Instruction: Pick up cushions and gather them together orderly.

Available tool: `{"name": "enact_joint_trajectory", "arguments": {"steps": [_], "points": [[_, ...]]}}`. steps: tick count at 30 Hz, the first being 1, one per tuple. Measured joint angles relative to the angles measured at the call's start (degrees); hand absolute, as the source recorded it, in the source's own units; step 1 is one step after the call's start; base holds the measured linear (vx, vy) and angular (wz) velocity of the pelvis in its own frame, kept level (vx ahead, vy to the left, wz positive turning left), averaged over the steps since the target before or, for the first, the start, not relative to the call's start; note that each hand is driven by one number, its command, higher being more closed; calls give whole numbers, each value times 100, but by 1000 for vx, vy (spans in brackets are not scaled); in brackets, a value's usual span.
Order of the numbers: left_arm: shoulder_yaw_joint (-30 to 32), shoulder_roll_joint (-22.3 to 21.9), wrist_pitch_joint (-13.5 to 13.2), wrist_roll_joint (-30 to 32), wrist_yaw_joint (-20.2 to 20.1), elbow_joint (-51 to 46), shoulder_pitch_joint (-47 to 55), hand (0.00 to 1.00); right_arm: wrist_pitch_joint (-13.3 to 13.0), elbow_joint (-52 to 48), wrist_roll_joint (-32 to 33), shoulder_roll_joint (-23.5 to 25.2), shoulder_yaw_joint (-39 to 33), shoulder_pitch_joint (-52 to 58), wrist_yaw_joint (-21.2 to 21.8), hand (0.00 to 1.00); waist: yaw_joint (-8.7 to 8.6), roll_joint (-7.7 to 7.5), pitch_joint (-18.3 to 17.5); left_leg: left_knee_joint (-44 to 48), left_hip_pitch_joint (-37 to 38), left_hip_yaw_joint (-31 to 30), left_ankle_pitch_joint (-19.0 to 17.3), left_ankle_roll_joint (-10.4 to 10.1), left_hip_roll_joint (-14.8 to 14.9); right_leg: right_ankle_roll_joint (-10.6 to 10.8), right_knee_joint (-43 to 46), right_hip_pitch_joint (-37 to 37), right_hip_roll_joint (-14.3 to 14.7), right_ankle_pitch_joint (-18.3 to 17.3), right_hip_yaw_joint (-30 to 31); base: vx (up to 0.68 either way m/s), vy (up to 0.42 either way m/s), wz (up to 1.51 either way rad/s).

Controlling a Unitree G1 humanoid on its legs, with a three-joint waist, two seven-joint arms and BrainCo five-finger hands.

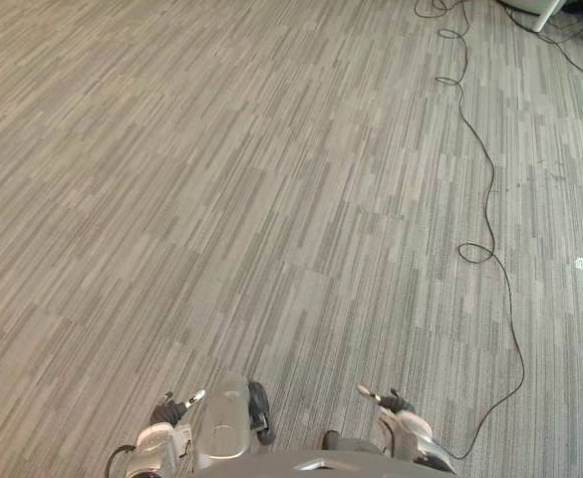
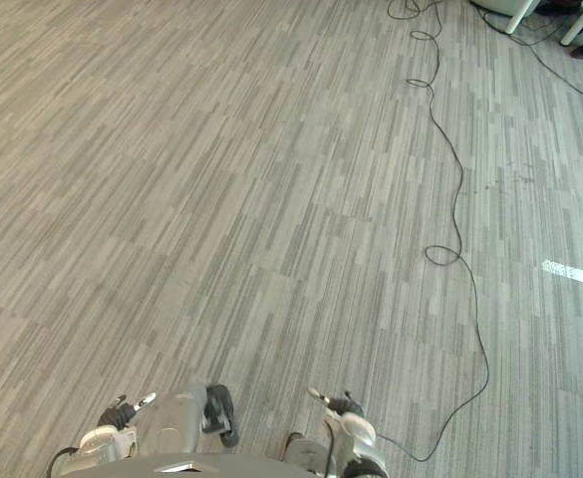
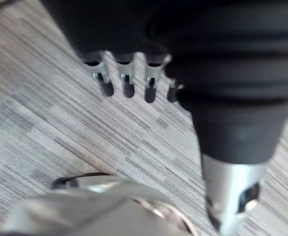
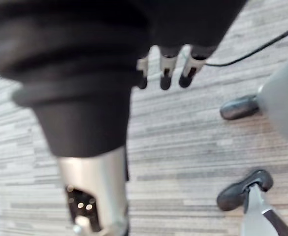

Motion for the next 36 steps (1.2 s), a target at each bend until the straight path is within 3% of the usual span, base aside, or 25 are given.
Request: {"name": "enact_joint_trajectory", "arguments": {"steps": [1,2,4,6,7,8,10,12,13,14,15,17,20,21,22,23,24,26,30,31,32,33,34,35,36], "points": [[-33,14,5,-13,28,17,166,0,-34,38,-2,6,10,-10,15,0,-15,-77,-28,44,-24,-11,92,261,-100,152,203,-67,-129,-250,150,274,264,-43],[-22,95,6,-26,46,24,322,0,-71,108,-2,65,10,90,15,0,-2,-278,-230,20,7,148,-108,292,-300,308,504,-255,-369,-491,265,339,230,-30],[-17,180,3,-33,61,202,360,0,-70,288,-12,92,0,160,20,0,-27,-458,-393,54,19,313,-359,399,-473,702,1732,-727,-516,-683,547,401,129,-6],[-77,258,8,-33,60,243,342,0,-57,485,-15,87,0,164,21,0,-74,-552,-395,-10,293,388,-432,652,-598,1172,3160,-1186,-477,-203,717,563,141,2],[-136,281,8,-34,64,237,344,0,-54,498,-13,85,0,143,22,0,-81,-565,-386,-80,439,396,-459,681,-636,1206,3354,-1220,-502,7,704,525,127,4],[-289,324,8,-46,62,199,365,0,-54,551,-15,87,3,237,19,0,-165,-542,-368,-471,1016,321,-509,708,-742,1298,4025,-1269,-536,775,616,389,89,5],[-371,324,4,-59,62,134,362,0,-88,518,-13,54,8,249,23,0,-201,-504,-345,-762,1443,265,-535,687,-764,1202,4523,-1382,-562,852,418,348,59,4],[-499,314,-2,-111,59,17,320,0,-97,479,-13,-11,0,269,23,0,-295,-352,-263,-1364,2227,80,-571,682,-764,603,5227,-1784,-574,425,-186,371,5,9],[-537,310,-2,-142,59,1,247,0,-100,414,-12,-48,-2,279,23,0,-370,-398,-230,-1673,2668,28,-581,687,-727,342,5271,-1959,-571,162,-538,349,-38,14],[-548,299,-1,-152,58,5,205,0,-99,413,-12,-70,-2,283,24,0,-404,-364,-175,-1806,2893,21,-580,677,-699,215,5231,-2056,-569,29,-700,531,-93,17],[-583,269,-1,-159,58,11,176,0,-125,336,51,-132,-62,301,27,0,-502,-230,-102,-2066,3394,19,-576,580,-557,-85,4833,-2465,-535,-212,-1150,355,-74,15],[-587,258,0,-159,56,23,127,0,-138,212,54,-168,-66,347,26,0,-593,-231,-92,-2208,3725,-7,-571,573,-431,-176,4072,-2906,-495,-173,-1376,435,-120,32],[-686,206,-5,-138,49,24,11,0,-122,204,54,-184,-72,438,17,0,-722,-291,-90,-2415,4178,-341,-559,552,-309,-16,1766,-3188,-323,868,-1145,522,-226,65],[-700,198,-3,-139,45,37,17,0,-110,256,57,-161,-77,571,20,0,-785,-404,-86,-2489,4430,-536,-549,459,-342,-39,1032,-3067,-310,1982,-1002,428,-193,59],[-677,132,-3,-137,45,101,-33,0,-101,311,61,-138,-141,564,21,0,-821,-383,-74,-2472,4528,-625,-513,313,-247,-283,958,-2938,-292,2556,-1015,764,-346,28],[-674,6,-6,-117,10,207,-145,0,-90,389,49,-199,-301,385,18,0,-754,-237,-12,-2470,4495,-816,-424,130,-230,-269,1235,-2979,-208,2281,-994,487,-216,-2],[-674,-27,-10,-87,4,202,-167,0,-98,415,48,-192,-385,298,12,0,-768,-233,46,-2495,4496,-995,-351,79,-308,-239,1433,-3012,-212,2169,-937,626,-274,-17],[-620,-57,-23,-80,-29,241,-180,0,-91,399,43,-132,-564,299,17,0,-813,-154,48,-2256,4562,-1232,202,-48,-258,-380,2087,-2897,-233,1497,-1007,534,-214,10],[-444,-216,-20,-12,-72,267,-177,0,-84,264,44,-145,-616,381,17,0,-816,55,-18,-805,4068,-1510,680,-448,3,-414,1865,-2365,79,1112,-1207,439,-103,11],[-340,-259,-10,-15,-72,218,-192,0,-81,73,47,-122,-602,521,16,0,-820,128,23,534,3487,-1658,1492,-901,76,-419,1673,-1967,181,953,-1317,425,-78,8],[-341,-243,-10,-25,-73,193,-184,0,-81,5,48,-124,-575,576,13,0,-810,145,44,1032,3274,-1617,2017,-967,144,-486,1500,-1751,211,883,-1271,414,-6,-4],[-364,-244,-11,-41,-78,175,-176,0,-81,-32,55,-180,-495,613,11,0,-739,219,72,2202,2753,-1280,1911,-841,423,-542,1234,-1332,383,804,-1189,405,44,-29],[-346,-242,-17,-44,-78,114,-178,0,-77,-26,56,-169,-495,650,8,0,-680,239,85,2865,2352,-974,1381,-496,556,-547,1121,-1025,423,705,-1119,491,52,-39],[-350,-238,-16,-45,-79,-1,-173,0,-66,-25,58,-136,-491,636,6,0,-651,209,103,3183,1958,-700,942,-256,576,-503,972,-679,423,595,-990,414,33,-38],[-351,-239,-25,-48,-80,-78,-160,0,-63,-20,59,-125,-479,635,7,0,-607,205,106,3209,1688,-553,736,-175,576,-462,832,-447,406,550,-910,324,40,-32]]}}
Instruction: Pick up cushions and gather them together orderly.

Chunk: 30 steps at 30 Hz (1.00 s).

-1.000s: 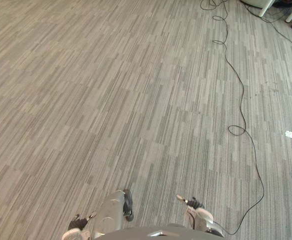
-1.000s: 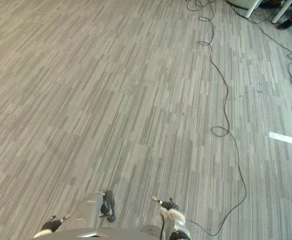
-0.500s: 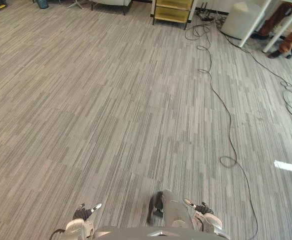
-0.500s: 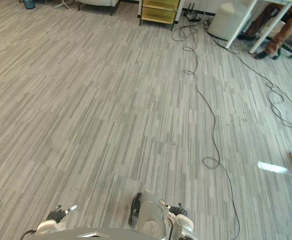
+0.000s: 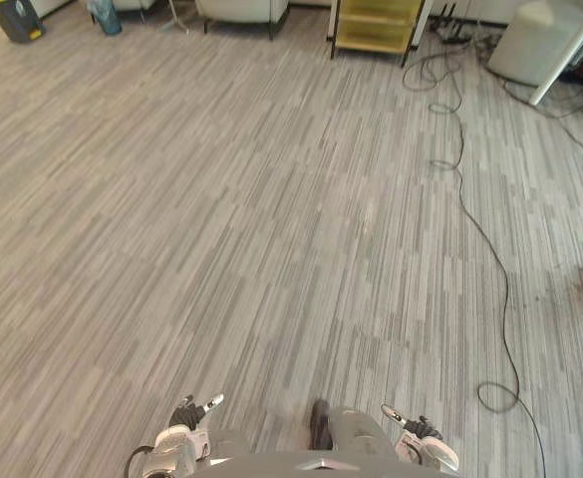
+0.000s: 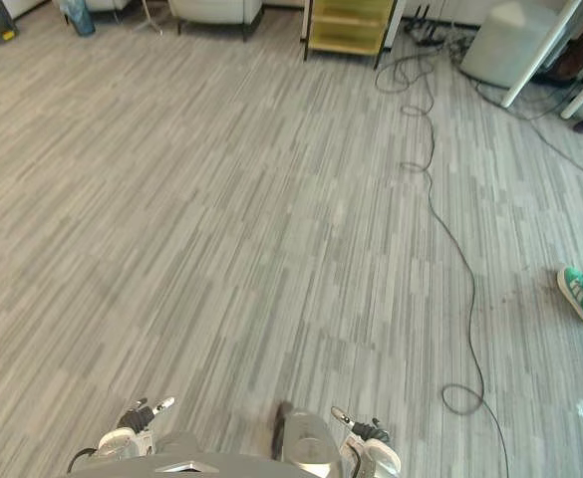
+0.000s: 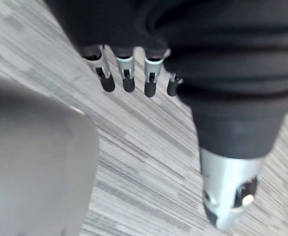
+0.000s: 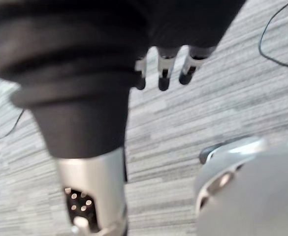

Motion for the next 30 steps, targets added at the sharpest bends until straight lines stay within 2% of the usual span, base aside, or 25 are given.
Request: {"name": "enact_joint_trajectory", "arguments": {"steps": [2,4,5,6,7,8,9,10,11,12,13,15,16,17,19,20,21,22,23,24,25,26,28,29,30], "points": [[16,9,-7,-106,0,-200,32,0,40,30,5,-7,124,-13,-1,0,98,-4,2,-274,-637,252,-343,14,-5,130,-279,440,-88,-99,107,352,103,-36],[9,25,-38,-168,-6,-284,14,0,68,115,12,19,80,-15,-5,0,189,-63,-13,-1478,-1033,566,-562,39,-88,293,-564,849,-298,-161,150,456,177,-31],[6,39,-41,-159,1,-312,26,0,92,180,63,29,37,9,-7,0,224,-115,-49,-2948,-1020,728,-424,17,-305,489,-646,1044,-462,-272,187,530,242,-21],[-12,31,-43,-165,-1,-311,45,0,99,208,111,29,-35,6,-12,0,240,-78,-53,-4502,-979,634,272,54,-500,646,-710,1231,-521,-440,246,547,266,-21],[30,12,-46,-173,-1,-312,43,0,101,211,112,51,-33,22,-18,0,280,-111,-57,-4693,-903,568,826,109,-568,696,-747,1318,-589,-509,305,598,294,-14],[31,67,-47,-137,9,-310,-19,0,103,213,114,175,16,3,-22,0,305,-311,-146,-4794,-807,657,769,267,-822,540,-968,1473,-689,-470,567,601,251,-4],[-46,111,-61,-103,16,-298,-34,0,95,240,98,153,36,-29,-2,0,275,-316,-178,-4256,-1070,536,464,393,-749,362,-1156,1434,-486,-67,850,704,267,-4],[8,175,-68,-137,-7,-291,-92,0,92,271,101,133,-31,-102,-8,0,331,-341,-168,-3783,-1173,502,141,561,-698,406,-1175,1540,-478,171,956,670,265,0],[11,218,-64,-137,-10,-254,-118,0,93,308,101,139,-27,-134,-20,0,328,-402,-173,-3620,-1151,526,77,615,-706,402,-1136,1608,-556,260,1075,549,249,-13],[1,250,-57,-137,1,-229,-97,0,89,323,101,216,-35,-121,-20,0,333,-616,-292,-3474,-1037,579,36,628,-868,486,-821,1549,-759,378,1354,532,240,-20],[-14,277,-57,-131,14,-205,-53,0,76,338,101,242,-36,-108,-12,0,342,-699,-397,-3496,-941,562,-62,644,-976,567,-421,1393,-853,363,1495,491,188,-55],[-118,284,-41,-125,15,-66,-8,0,27,336,99,271,-40,-110,13,0,354,-698,-520,-3850,-423,600,-714,675,-1126,1028,1398,607,-939,317,1793,466,166,-66],[-187,357,-24,-121,15,-10,-90,0,39,328,99,346,-39,-101,15,0,321,-833,-422,-3933,-77,722,-885,715,-1316,1477,2943,-35,-1097,680,1977,403,135,-39],[-299,389,27,-117,22,63,-102,0,91,359,160,384,-108,-47,25,0,226,-834,-361,-4023,306,747,-1000,727,-1396,1516,4121,-518,-1229,787,1768,446,145,-25],[-498,382,80,-99,20,97,-85,0,89,209,105,228,-104,24,19,0,97,-661,-297,-4648,1149,793,-994,687,-1389,941,4860,-1103,-1422,366,750,371,120,-17],[-540,385,82,-98,21,119,-48,0,89,213,100,211,-95,29,16,0,115,-653,-297,-4845,1383,801,-967,648,-1382,840,4762,-1180,-1441,196,477,429,67,-18],[-585,378,94,-100,20,154,-108,0,88,222,104,210,-141,48,14,0,126,-644,-292,-5190,1821,808,-931,592,-1336,706,4142,-1367,-1423,-135,-69,385,13,-8],[-589,368,97,-100,20,161,-120,0,87,231,102,203,-140,47,14,0,117,-633,-289,-5287,1936,808,-923,577,-1298,638,3748,-1430,-1361,-233,-246,392,-22,-1],[-593,362,100,-99,17,206,-95,0,87,228,103,195,-140,28,15,0,82,-605,-294,-5399,1998,802,-929,531,-1207,559,2746,-1564,-1182,-273,-484,260,-68,10],[-593,366,100,-97,15,246,-74,0,91,239,101,181,-140,-13,14,0,53,-594,-289,-5432,2021,785,-935,500,-1157,514,2167,-1595,-1067,-175,-558,326,-106,22],[-583,371,102,-97,13,296,-66,0,99,308,96,169,-148,-63,13,0,16,-600,-286,-5591,2137,749,-930,404,-1125,446,914,-1662,-875,260,-558,451,-171,36],[-505,343,101,-90,18,285,-73,0,99,383,97,143,-203,-63,10,0,-28,-576,-271,-5715,2340,630,-996,295,-1087,329,-130,-1720,-725,1009,-397,435,-179,39],[-418,305,99,-71,18,284,-36,0,126,417,94,125,-276,-57,9,0,-75,-534,-261,-5807,2498,514,-1000,290,-1044,357,-481,-1651,-630,1754,-240,393,-196,23],[-283,226,97,-34,21,309,-52,0,129,432,84,67,-326,-79,12,0,-69,-423,-219,-5824,2589,382,-1016,272,-890,302,-411,-1608,-418,1795,-204,544,-310,-16],[-136,163,95,-31,12,379,-107,0,116,437,-8,59,-391,-171,13,0,1,-329,-140,-5680,2585,240,-928,198,-819,206,48,-1719,-367,1433,-160,526,-319,-22]]}}
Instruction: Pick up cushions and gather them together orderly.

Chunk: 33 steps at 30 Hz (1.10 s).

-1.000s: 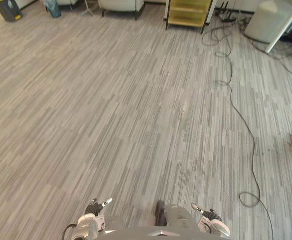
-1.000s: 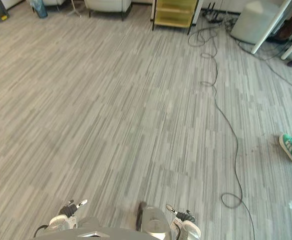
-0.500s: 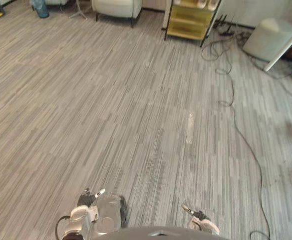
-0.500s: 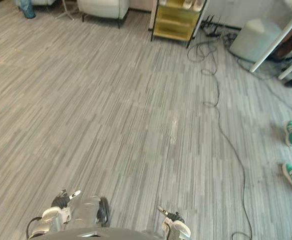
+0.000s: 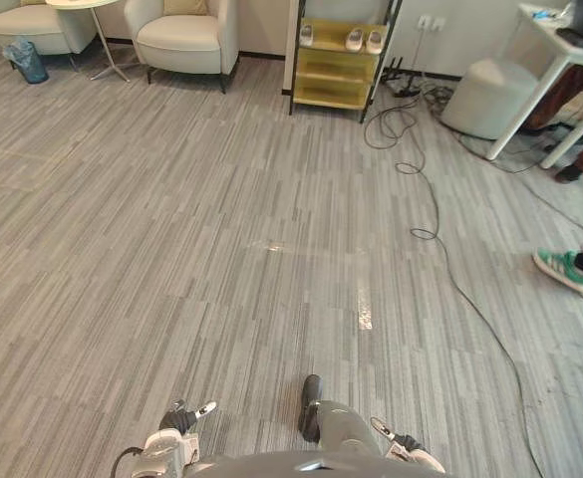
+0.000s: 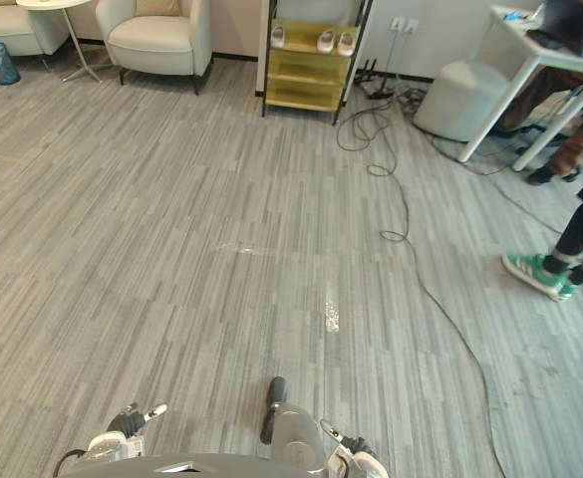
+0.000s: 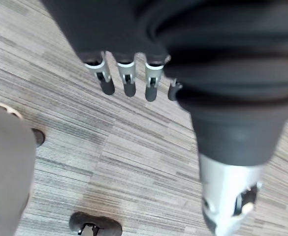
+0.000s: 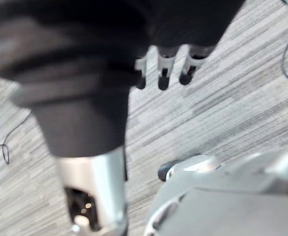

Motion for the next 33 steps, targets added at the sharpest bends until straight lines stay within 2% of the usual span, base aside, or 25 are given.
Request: {"name": "enact_joint_trajectory", "arguments": {"steps": [2,4,5,6,7,8,10,12,13,15,16,17,18,19,20,21,22,25,26,27,28,29,30,31,33], "points": [[42,-144,-2,44,9,69,-13,0,5,-4,-14,-26,-152,4,2,0,-72,150,32,337,107,-296,16,-28,155,-103,540,71,74,-493,-108,461,-270,-4],[128,-210,-16,47,-1,47,34,0,8,-2,-38,-57,-136,91,-2,0,-22,230,-49,1347,-132,-512,184,-298,353,-120,558,390,286,-853,-103,398,-207,-2],[146,-223,-25,47,-9,-37,46,0,6,-9,-70,-56,-94,150,0,0,-37,278,-102,2517,-662,-768,485,-512,490,-159,406,608,388,-951,-167,298,-145,0],[153,-226,-21,44,-6,-67,50,0,3,-29,-68,-65,-76,174,-2,0,-55,307,-106,3079,-961,-865,767,-584,555,-172,292,746,455,-971,-191,382,-138,4],[141,-230,-21,28,-7,-103,80,0,0,-32,-62,-108,-40,218,-12,0,-63,326,-93,4243,-1520,-855,1352,-669,780,-225,-63,1077,639,-1005,-194,382,-99,-10],[138,-214,-32,-25,-6,-183,102,0,0,-10,-62,-178,94,245,-17,0,-4,369,-93,5137,-1970,-650,1266,-511,1031,-310,-365,1419,777,-977,-108,385,-84,-22],[129,-156,-38,-73,-4,-330,132,0,12,11,-62,-194,172,231,-19,0,97,324,-67,5659,-2448,-267,958,-320,1118,-408,-773,1986,834,-972,79,413,-80,-41],[124,-162,-84,-123,-6,-425,136,0,23,149,-61,-254,247,170,-23,0,211,320,-60,5371,-2946,-11,602,-316,993,-395,-1081,2366,804,-974,312,392,-26,-57],[122,-153,-87,-136,-7,-493,123,0,84,318,-58,-281,243,28,-27,0,276,309,-49,4753,-3225,132,331,-312,873,-328,-1184,2517,736,-942,433,310,60,-67],[110,-119,-94,-134,-10,-556,106,0,101,364,-55,-214,162,-51,-28,0,322,229,-11,3350,-3307,227,228,-326,548,-210,-1293,2737,549,-1008,566,358,99,-53],[91,-118,-95,-133,-7,-561,107,0,100,345,-55,-161,56,-68,-31,0,321,198,-13,2223,-3305,207,346,-312,277,-114,-1369,2867,395,-1102,629,398,173,-29],[45,-129,-95,-129,-7,-561,113,0,104,326,-56,-162,-1,-64,-31,0,329,234,-20,840,-3303,35,805,-355,17,-11,-1478,3016,292,-1211,698,495,249,-23],[10,-129,-95,-128,-11,-560,123,0,101,320,-59,-169,-2,-56,-32,0,353,299,-35,272,-3338,-90,1081,-425,-17,27,-1538,3088,296,-1282,736,524,305,-27],[10,-115,-95,-129,-11,-557,105,0,99,322,-69,-170,31,-39,-36,0,460,324,-35,291,-3370,-120,1762,-347,-33,80,-1586,3214,282,-1411,858,547,318,-29],[13,-41,-98,-123,-10,-556,53,0,104,323,-67,-126,68,-50,-35,0,500,223,-34,307,-3290,-87,1999,-29,-203,65,-1566,3318,133,-1462,958,472,265,-24],[20,13,-98,-120,-10,-551,31,0,102,317,-66,-85,92,-107,-31,0,494,118,11,315,-3243,-81,1933,90,-308,26,-1536,3354,32,-1432,1002,477,256,-3],[41,136,-95,-127,-12,-528,29,0,101,248,-68,1,124,-137,-18,0,469,-39,10,460,-3216,-68,1818,405,-468,34,-1368,3345,-144,-1363,1055,388,214,11],[152,219,-92,-127,-2,-419,30,0,95,223,-70,79,126,-112,-10,0,561,-194,-55,909,-3064,89,1195,585,-580,124,-202,3017,-312,-1365,1385,508,258,-8],[122,246,-81,-120,-6,-311,46,0,75,226,-88,94,146,-118,-1,0,612,-202,-61,908,-2800,197,975,604,-590,650,991,2567,-387,-1220,1531,316,165,-40],[103,276,-58,-113,-5,-249,58,0,73,225,-109,106,146,-119,5,0,594,-202,-61,901,-2668,228,895,603,-600,1008,1633,2329,-413,-1110,1601,464,239,-33],[44,329,-1,-114,-2,-141,104,0,66,220,-111,85,149,-107,7,0,516,-207,-63,882,-2375,237,754,618,-640,1490,2857,1855,-454,-913,1609,380,189,-8],[11,347,8,-114,-1,-118,111,0,71,222,-111,83,155,-98,7,0,495,-210,-63,879,-2292,231,732,603,-656,1520,3115,1751,-478,-900,1555,432,198,2],[-45,379,31,-114,0,-107,171,0,54,191,-103,73,227,-24,4,0,432,-237,-74,634,-1842,214,727,601,-762,1330,3877,1360,-793,-1036,1007,319,126,4],[-126,381,31,-115,-1,-99,188,0,40,172,-106,31,250,-22,6,0,443,-211,-59,348,-1445,209,729,600,-790,1069,3918,1248,-1002,-1293,490,299,107,4],[-193,394,31,-116,2,-100,215,0,35,183,-111,25,247,-8,6,0,441,-152,-50,142,-1150,171,732,596,-789,870,3524,1175,-1123,-1544,-16,223,29,9]]}}
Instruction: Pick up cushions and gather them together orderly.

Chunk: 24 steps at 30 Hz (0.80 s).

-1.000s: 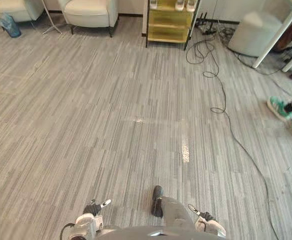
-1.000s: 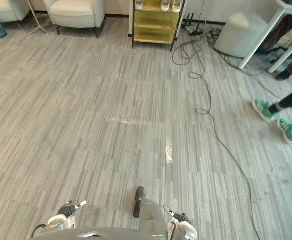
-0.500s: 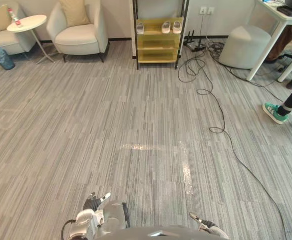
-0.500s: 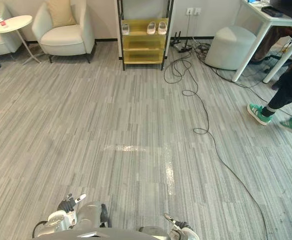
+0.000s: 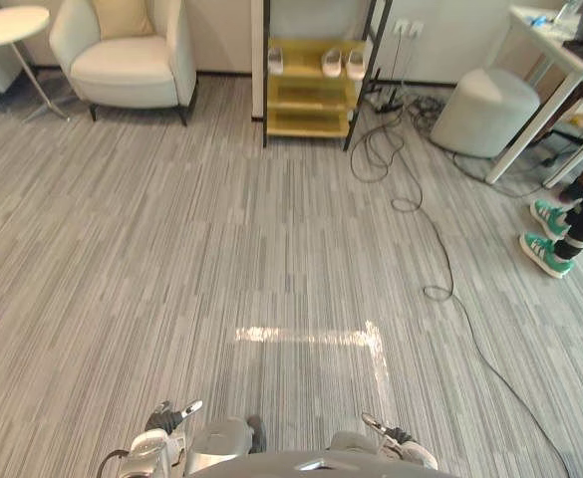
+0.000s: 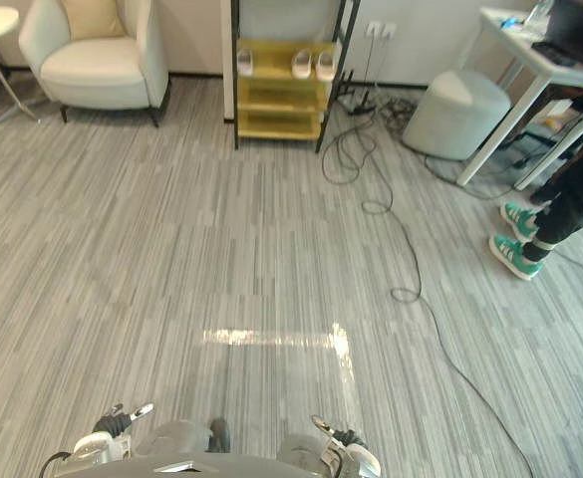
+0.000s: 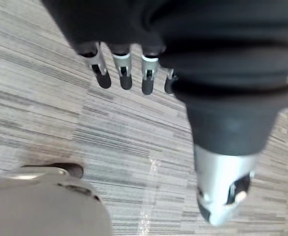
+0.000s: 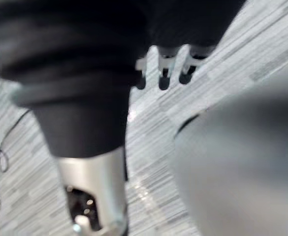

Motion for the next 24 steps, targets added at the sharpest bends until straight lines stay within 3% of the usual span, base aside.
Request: {"name": "enact_joint_trajectory", "arguments": {"steps": [1,3,5,6,8,11,13,15,16,17,19,20,22,23,24], "points": [[-16,26,-1,0,0,-5,5,0,-1,23,2,15,-6,1,1,0,-25,-42,-46,-120,145,-102,-1,-2,1,-161,-666,-7,-19,-137,-343,218,-60,37],[-30,34,-4,2,-1,-13,10,0,1,39,2,14,-11,-1,1,0,-47,-55,-56,-223,254,-253,-41,-69,15,-266,-1934,-13,85,-108,-536,176,-112,45],[-22,32,-2,4,1,-13,36,0,10,43,3,16,-13,-23,2,0,-70,-53,-57,-254,245,-392,-99,-156,49,-379,-3396,-84,333,329,-281,162,-151,36],[-17,26,0,10,4,-4,84,0,18,47,1,15,-42,-53,3,0,-135,-26,-66,-235,259,-473,-155,-240,121,-398,-3871,-96,551,840,69,214,-217,25],[10,-4,0,21,5,43,152,0,38,56,2,13,-134,-61,0,0,-141,-21,-96,-174,250,-577,-264,-419,264,-371,-4273,35,870,1433,387,231,-263,10],[219,-162,-1,56,4,151,203,0,35,40,11,7,-251,-57,1,0,-194,200,-156,-158,233,-648,-416,-656,608,-546,-4279,65,1189,1245,214,174,-211,-3],[213,-175,-1,58,-1,201,193,0,34,42,11,-25,-336,-8,1,0,-268,259,-210,-17,235,-778,-504,-792,774,-584,-4326,223,1311,1085,49,180,-184,39],[220,-172,-14,58,-14,161,167,0,34,43,10,-25,-341,77,1,0,-230,232,-199,918,-128,-927,-651,-1011,883,-647,-4414,429,1362,941,-91,147,-153,43],[222,-182,-15,64,-9,89,150,0,34,41,13,-59,-345,143,-6,0,-170,172,-164,1887,-606,-957,-674,-1055,938,-668,-4469,566,1373,899,-148,136,-110,28],[219,-202,-16,72,-4,-5,168,0,35,39,44,-125,-346,217,-14,0,-120,274,-185,2737,-985,-881,-662,-1075,1083,-719,-4556,723,1420,921,-242,138,-74,19],[222,-247,-22,75,-6,-23,204,0,28,28,115,-142,-346,258,-21,0,-99,335,-194,3134,-1153,-673,-733,-998,1254,-739,-4571,870,1440,863,-257,122,19,8],[221,-239,-20,90,-6,-18,204,0,28,28,120,-132,-359,255,-21,0,-115,334,-193,3114,-1240,-584,-825,-966,1313,-785,-4596,939,1420,817,-221,150,93,1],[220,-242,-20,106,-4,-21,198,0,29,25,128,-119,-394,258,-23,0,-101,325,-186,2328,-1300,-512,-846,-943,1293,-623,-4564,985,1271,826,-199,134,146,-4],[205,-292,-18,108,-6,-18,196,0,24,-5,174,-138,-404,267,-22,0,-136,405,-180,1336,-1262,-576,-393,-976,1264,-482,-4461,969,1237,744,-168,151,235,-6],[221,-216,-13,111,-2,-22,206,0,27,-50,231,-79,-400,295,-23,0,-74,319,-202,957,-1033,-466,-245,-871,1011,-415,-4433,959,1069,725,-19,163,232,1]]}}
